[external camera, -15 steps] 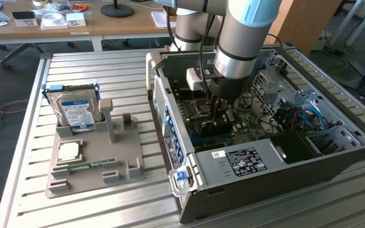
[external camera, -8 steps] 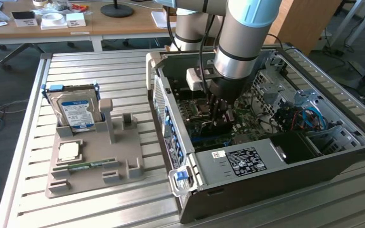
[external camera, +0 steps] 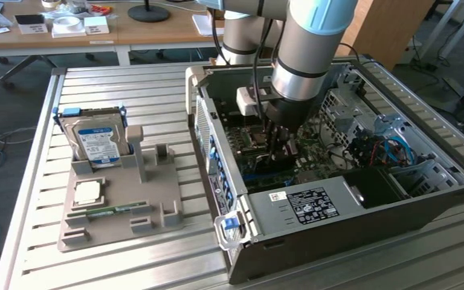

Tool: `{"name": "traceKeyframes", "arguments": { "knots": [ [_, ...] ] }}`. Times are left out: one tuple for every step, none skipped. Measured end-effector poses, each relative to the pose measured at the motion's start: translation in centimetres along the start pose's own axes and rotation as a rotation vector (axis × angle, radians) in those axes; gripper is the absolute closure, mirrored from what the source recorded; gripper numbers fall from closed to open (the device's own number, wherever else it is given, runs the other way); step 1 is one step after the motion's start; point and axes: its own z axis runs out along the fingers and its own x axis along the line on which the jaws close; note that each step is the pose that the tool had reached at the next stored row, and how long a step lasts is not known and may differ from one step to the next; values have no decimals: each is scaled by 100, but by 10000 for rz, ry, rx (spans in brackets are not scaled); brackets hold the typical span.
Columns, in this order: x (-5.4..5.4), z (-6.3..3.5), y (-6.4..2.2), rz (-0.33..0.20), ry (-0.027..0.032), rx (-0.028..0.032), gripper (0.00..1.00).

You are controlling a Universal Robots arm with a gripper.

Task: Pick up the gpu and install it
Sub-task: 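Insert the gpu into the slot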

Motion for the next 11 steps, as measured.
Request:
{"name": "traceKeyframes", "arguments": {
  "knots": [
    [0, 1, 3, 1, -1, 1, 73],
    [0, 2, 5, 0, -1, 2, 73],
    [0, 3, 7, -1, -1, 1, 73],
    [0, 3, 8, -1, -1, 2, 73],
    [0, 5, 11, 0, -2, 4, 73],
    [1, 6, 15, 1, -1, 4, 73],
    [1, 8, 19, 0, -1, 5, 73],
    [2, 11, 24, 0, 1, 5, 73],
    [2, 13, 28, 0, 2, 5, 73],
    [2, 14, 30, 0, 2, 5, 73],
    [2, 15, 31, -1, 3, 6, 73]
  ]
}}
